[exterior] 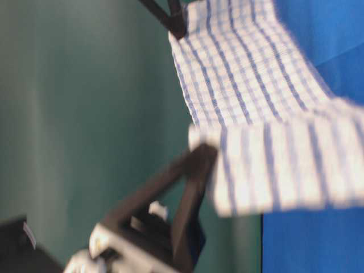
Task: Fold the blue towel.
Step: 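Lift the folded strip and rotate it to lie vertically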
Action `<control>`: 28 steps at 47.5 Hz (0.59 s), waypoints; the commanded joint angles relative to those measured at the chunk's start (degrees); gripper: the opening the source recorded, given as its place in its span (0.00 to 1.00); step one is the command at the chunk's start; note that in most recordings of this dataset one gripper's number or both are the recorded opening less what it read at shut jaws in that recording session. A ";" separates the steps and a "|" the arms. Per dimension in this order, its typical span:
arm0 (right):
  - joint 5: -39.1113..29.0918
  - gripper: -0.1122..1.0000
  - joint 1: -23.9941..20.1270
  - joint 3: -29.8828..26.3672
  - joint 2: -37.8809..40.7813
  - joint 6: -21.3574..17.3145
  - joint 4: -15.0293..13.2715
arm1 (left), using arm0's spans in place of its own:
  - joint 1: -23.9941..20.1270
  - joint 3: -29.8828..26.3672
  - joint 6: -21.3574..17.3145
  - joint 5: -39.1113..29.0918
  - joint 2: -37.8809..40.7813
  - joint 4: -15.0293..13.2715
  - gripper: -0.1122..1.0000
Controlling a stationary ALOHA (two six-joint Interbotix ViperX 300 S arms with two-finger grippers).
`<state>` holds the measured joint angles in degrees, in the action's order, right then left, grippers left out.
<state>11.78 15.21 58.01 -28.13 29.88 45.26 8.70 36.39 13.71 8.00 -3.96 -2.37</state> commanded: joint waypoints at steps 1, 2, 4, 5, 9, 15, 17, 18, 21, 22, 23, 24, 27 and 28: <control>0.18 0.06 1.76 -2.81 1.76 1.05 -0.09 | 0.35 -4.48 0.26 1.32 2.55 -0.09 0.12; 0.18 0.06 2.11 -3.25 2.37 1.41 -0.09 | 0.35 -5.19 0.35 1.58 3.34 -0.09 0.12; 0.18 0.06 2.81 -4.13 3.60 2.11 -0.18 | 0.35 -6.59 0.35 2.29 4.66 -0.09 0.12; 0.18 0.06 3.34 -4.75 4.48 2.64 -0.09 | 0.44 -7.29 0.44 2.64 5.45 -0.09 0.12; 0.18 0.06 4.57 -6.59 6.77 4.13 -0.18 | 0.53 -10.20 0.53 4.31 8.35 -0.26 0.12; 0.18 0.06 5.98 -9.05 9.76 6.59 -0.18 | 0.53 -13.62 1.67 5.27 11.51 -0.88 0.12; 0.18 0.06 6.33 -9.84 10.63 7.21 -0.18 | 0.62 -14.50 2.64 5.27 12.57 -0.88 0.12; 0.18 0.06 6.42 -10.11 10.99 7.47 -0.18 | 0.53 -15.03 3.16 5.27 13.01 -0.88 0.12; 0.18 0.06 6.94 -11.16 12.04 8.26 -0.18 | 0.53 -16.44 4.92 5.27 14.41 -0.88 0.12; 0.18 0.06 7.03 -11.43 12.30 8.44 -0.18 | 0.53 -16.79 5.54 5.27 14.77 -0.88 0.12; 0.18 0.06 7.12 -11.78 12.57 8.61 -0.18 | 0.44 -17.05 6.06 5.27 15.12 -0.88 0.12; 0.18 0.06 7.21 -11.95 12.83 8.79 -0.18 | 0.44 -17.31 6.59 5.27 15.38 -0.88 0.12; 0.18 0.06 7.29 -12.74 13.54 9.14 -0.18 | 0.35 -17.75 8.17 5.27 16.08 -0.88 0.12; 0.18 0.06 7.29 -12.83 13.71 9.23 -0.18 | 0.35 -17.84 8.61 5.27 16.35 -0.88 0.12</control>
<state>11.69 22.24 47.20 -14.50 38.94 45.26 9.05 20.39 21.27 12.74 12.74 -3.08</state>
